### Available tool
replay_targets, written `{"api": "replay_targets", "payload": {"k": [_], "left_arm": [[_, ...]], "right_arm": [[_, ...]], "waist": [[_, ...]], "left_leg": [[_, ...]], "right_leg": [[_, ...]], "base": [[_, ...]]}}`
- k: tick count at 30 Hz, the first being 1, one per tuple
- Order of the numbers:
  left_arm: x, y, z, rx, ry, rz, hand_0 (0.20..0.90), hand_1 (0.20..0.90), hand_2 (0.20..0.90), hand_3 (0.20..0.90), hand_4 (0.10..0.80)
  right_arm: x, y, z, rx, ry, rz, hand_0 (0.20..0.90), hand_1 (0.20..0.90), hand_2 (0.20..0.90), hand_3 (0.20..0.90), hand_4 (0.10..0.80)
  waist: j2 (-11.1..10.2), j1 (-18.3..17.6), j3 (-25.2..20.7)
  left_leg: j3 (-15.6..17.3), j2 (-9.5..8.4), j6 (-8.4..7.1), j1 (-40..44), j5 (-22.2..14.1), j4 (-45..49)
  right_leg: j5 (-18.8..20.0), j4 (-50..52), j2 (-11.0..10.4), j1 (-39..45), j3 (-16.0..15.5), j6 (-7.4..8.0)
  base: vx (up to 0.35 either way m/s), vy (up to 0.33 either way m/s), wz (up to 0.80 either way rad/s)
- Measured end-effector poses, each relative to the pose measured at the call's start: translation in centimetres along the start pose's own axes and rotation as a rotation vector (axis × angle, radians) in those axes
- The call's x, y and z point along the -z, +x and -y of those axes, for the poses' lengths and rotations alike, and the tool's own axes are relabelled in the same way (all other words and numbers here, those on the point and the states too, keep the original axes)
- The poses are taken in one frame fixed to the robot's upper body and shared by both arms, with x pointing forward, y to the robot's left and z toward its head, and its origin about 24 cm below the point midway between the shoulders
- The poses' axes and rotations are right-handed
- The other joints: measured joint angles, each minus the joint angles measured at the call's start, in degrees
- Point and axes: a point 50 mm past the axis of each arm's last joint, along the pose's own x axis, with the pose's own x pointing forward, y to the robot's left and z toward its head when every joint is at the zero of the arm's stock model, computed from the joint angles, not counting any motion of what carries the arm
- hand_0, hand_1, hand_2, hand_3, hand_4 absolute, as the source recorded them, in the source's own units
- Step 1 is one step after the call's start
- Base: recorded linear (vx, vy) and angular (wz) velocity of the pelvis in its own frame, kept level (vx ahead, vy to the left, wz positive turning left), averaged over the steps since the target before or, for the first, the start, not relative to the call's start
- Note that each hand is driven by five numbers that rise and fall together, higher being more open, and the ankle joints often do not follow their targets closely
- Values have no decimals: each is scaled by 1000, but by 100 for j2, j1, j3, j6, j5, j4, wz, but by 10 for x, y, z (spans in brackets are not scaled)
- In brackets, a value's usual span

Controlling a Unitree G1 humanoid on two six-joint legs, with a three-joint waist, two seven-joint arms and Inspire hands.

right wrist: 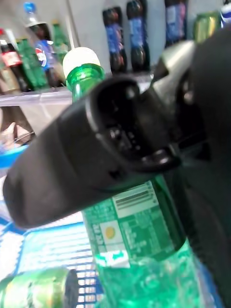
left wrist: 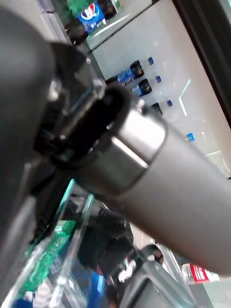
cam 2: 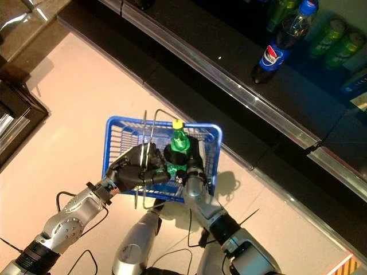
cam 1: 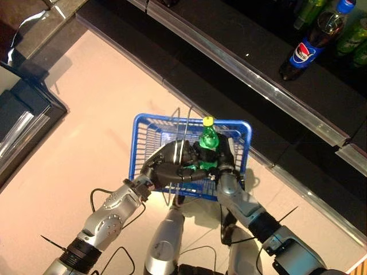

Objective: Pick up the drink and place into the basket.

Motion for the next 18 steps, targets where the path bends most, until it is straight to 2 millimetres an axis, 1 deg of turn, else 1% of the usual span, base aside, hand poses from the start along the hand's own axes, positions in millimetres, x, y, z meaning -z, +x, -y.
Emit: {"api": "replay_targets", "payload": {"k": [2,4,7,12,14,18], "left_arm": [[0,0,0,1,0,0,300,300,300,200,100],[1,0,0,3,5,-11,300,300,300,200,100],[2,0,1,3,8,-14,300,300,300,200,100],[2,1,1,5,8,-15,300,300,300,200,100],[3,1,1,7,16,-21,300,300,300,200,100],[8,1,3,16,31,-50,300,300,300,200,100]], "right_arm": [[6,0,-2,11,92,-52,300,300,300,200,100],[8,3,0,32,164,-84,300,300,300,200,100],[16,4,2,54,234,-139,300,300,300,200,100],[29,2,-2,63,363,-245,300,300,300,200,100],[36,1,-7,85,492,-311,300,300,300,200,100],[41,0,-10,89,608,-372,300,300,300,200,100]], "waist": [[1,12,0],[4,52,2],[5,100,2],[5,148,3],[6,150,3],[7,177,3]], "left_leg": [[-6,-22,10,-51,9,16],[-9,-37,15,-90,17,21],[-10,-47,16,-91,18,13],[-12,-54,17,-92,18,11],[-14,-57,21,-92,21,13],[-24,-60,22,-92,25,18]], "right_leg": [[-34,81,-37,-73,1,3],[-43,109,-60,-122,1,6],[-47,109,-70,-125,0,11],[-50,114,-78,-126,-4,15],[-50,119,-80,-126,-5,15],[-53,125,-82,-120,-12,17]], "base": [[-11,0,4],[0,0,0],[0,0,0],[0,0,0],[0,0,0],[18,-18,1]]}}
